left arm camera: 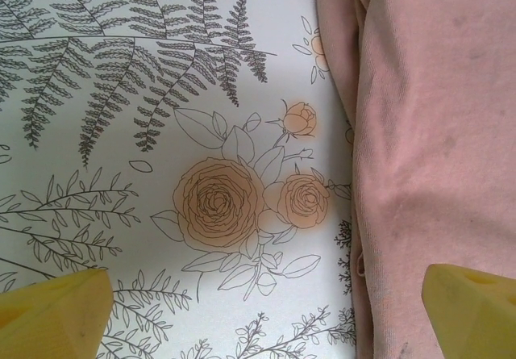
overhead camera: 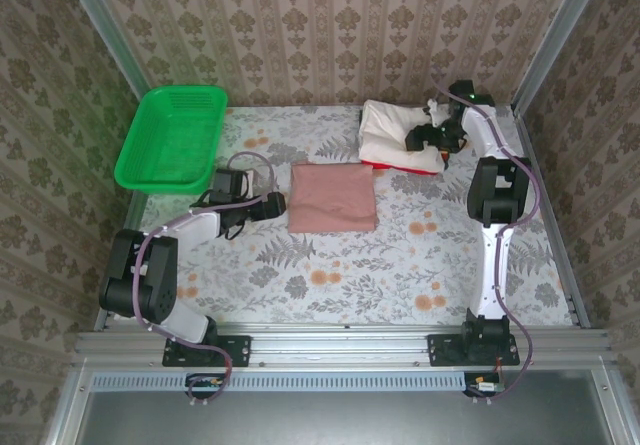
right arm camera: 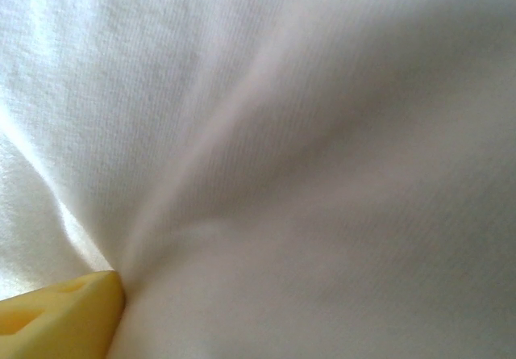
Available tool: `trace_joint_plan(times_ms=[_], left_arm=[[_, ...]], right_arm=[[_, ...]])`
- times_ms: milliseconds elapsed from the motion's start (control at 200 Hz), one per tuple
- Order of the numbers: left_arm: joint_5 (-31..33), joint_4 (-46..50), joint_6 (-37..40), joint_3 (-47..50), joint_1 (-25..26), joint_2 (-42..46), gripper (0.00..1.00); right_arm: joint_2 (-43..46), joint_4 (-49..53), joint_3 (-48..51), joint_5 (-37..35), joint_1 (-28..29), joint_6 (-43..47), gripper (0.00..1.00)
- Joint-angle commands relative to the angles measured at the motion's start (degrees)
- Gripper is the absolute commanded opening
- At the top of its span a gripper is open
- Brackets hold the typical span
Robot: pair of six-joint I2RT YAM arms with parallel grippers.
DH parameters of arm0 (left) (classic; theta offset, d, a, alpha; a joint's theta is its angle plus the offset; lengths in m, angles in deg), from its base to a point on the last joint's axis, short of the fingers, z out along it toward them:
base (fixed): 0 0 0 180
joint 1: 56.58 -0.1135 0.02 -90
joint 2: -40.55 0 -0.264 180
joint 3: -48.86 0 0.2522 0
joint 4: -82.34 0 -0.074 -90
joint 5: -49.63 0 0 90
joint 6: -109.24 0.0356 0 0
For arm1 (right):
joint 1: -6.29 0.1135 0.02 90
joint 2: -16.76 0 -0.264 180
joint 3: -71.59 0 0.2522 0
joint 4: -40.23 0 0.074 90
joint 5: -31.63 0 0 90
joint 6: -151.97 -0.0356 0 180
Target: Fold and stack the t-shirts
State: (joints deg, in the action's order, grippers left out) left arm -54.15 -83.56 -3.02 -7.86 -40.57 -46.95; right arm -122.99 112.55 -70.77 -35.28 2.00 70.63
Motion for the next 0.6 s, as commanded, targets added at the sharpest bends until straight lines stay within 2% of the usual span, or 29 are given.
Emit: trace_joint_plan(times_ms=[0,115,300,395,500,595], left_arm=[[-2.12,-0.77,0.37,-1.04,-0.44,-0.08,1.00],[-2.70,-0.09,0.64,-1.71,-0.45,-0.43,1.00],[-3.42,0.36,0.64,-2.19,-0.38,-1.46,1.00],[-3.85,0.61,0.30,-2.82,-0.21,-2.99,1.00],[-5.40,0.58,0.36,-4.26,0.22,-5.01,1.00],[-6.52,1.32,0.79,-5.81,0.81,-6.51,1.00]], right_arm=[[4.51,6.73,2.73,-1.37,1.21,1.80,0.92],[9.49,4.08,3.51,-8.14,0.96,-1.77,0.98],[11.20,9.03,-7.16,-19.48,-0.29,-10.95,1.00],[14.42,7.94,-0.93,-21.42,0.43,-14.66,1.00],[21.29,-4.24,14.51,-23.90,2.47,-17.65,0.99],[27.16,-12.56,24.84,-23.26,3.60,-20.19,1.00]])
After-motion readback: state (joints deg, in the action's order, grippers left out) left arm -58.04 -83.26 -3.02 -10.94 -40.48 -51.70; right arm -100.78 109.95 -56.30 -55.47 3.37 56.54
